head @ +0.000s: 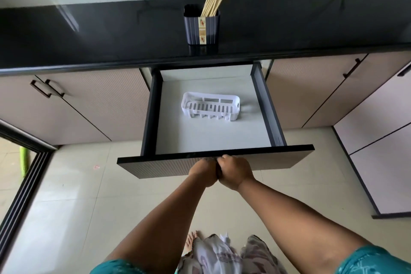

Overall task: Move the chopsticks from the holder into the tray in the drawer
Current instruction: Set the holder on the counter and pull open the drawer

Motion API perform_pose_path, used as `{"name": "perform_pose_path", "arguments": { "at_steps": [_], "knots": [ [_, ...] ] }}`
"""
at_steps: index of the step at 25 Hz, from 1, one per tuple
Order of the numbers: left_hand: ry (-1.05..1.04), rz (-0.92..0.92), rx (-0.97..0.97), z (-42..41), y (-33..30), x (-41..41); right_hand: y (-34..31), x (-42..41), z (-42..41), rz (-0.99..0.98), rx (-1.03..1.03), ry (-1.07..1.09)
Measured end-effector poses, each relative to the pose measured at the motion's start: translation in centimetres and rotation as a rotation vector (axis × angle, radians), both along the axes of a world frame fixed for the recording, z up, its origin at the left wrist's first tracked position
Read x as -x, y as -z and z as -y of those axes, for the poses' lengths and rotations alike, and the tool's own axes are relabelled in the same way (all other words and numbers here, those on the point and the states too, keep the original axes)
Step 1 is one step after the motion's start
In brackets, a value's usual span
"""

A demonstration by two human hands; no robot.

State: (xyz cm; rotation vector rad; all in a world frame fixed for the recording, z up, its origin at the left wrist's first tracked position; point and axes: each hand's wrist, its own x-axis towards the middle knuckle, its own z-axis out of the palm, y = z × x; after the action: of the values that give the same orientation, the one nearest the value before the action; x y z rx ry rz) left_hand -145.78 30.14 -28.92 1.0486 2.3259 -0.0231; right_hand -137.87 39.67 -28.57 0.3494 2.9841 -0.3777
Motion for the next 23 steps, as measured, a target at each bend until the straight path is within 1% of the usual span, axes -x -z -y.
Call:
{"name": "perform_pose_path", "arguments": {
  "at_steps": [2, 3, 4, 6, 8, 10, 11, 13, 15, 17, 19, 21, 23],
  "knots": [
    [0.047, 0.015, 0.006, -1.3, -3.5, 1.9, -2.4, 1.2, -1.1, -0.077, 0.023, 0.036],
    [0.027, 0.028, -0.020, -1.9, -5.3, 3.1, -3.6, 2.2, -1.8, -0.123, 0.045, 0.070],
    [-0.028, 0.060, -0.088, -2.4, -6.8, 4.5, -4.8, 3.3, -2.5, -0.171, 0.079, 0.120],
    [-0.190, 0.115, -0.290, -3.6, -9.1, 7.2, -6.8, 6.0, -3.7, -0.252, 0.164, 0.236],
    [-0.293, 0.097, -0.450, -4.6, -9.9, 9.8, -7.8, 8.9, -5.0, -0.297, 0.255, 0.318],
    [-0.413, 0.079, -0.544, -5.5, -9.1, 12.9, -7.7, 12.1, -6.7, -0.282, 0.315, 0.395],
    [-0.470, 0.077, -0.556, -5.9, -8.3, 14.6, -7.1, 13.6, -8.0, -0.266, 0.338, 0.436],
    [-0.563, 0.066, -0.508, -6.4, -6.2, 18.3, -5.3, 16.3, -10.9, -0.226, 0.399, 0.563],
    [-0.614, 0.069, -0.413, -6.4, -3.7, 21.3, -3.3, 18.0, -13.4, -0.122, 0.455, 0.697],
    [-0.624, 0.074, -0.315, -6.4, -1.4, 23.7, -1.5, 19.4, -15.2, 0.000, 0.457, 0.778],
    [-0.595, 0.114, -0.228, -6.4, 0.7, 25.5, 0.3, 20.5, -16.4, 0.062, 0.453, 0.819],
    [-0.622, 0.178, -0.212, -6.6, 2.5, 26.9, 1.9, 21.3, -17.2, 0.110, 0.481, 0.908],
    [-0.728, 0.222, -0.232, -6.9, 3.9, 27.7, 3.1, 21.6, -17.2, 0.178, 0.517, 1.001]
  ]
}}
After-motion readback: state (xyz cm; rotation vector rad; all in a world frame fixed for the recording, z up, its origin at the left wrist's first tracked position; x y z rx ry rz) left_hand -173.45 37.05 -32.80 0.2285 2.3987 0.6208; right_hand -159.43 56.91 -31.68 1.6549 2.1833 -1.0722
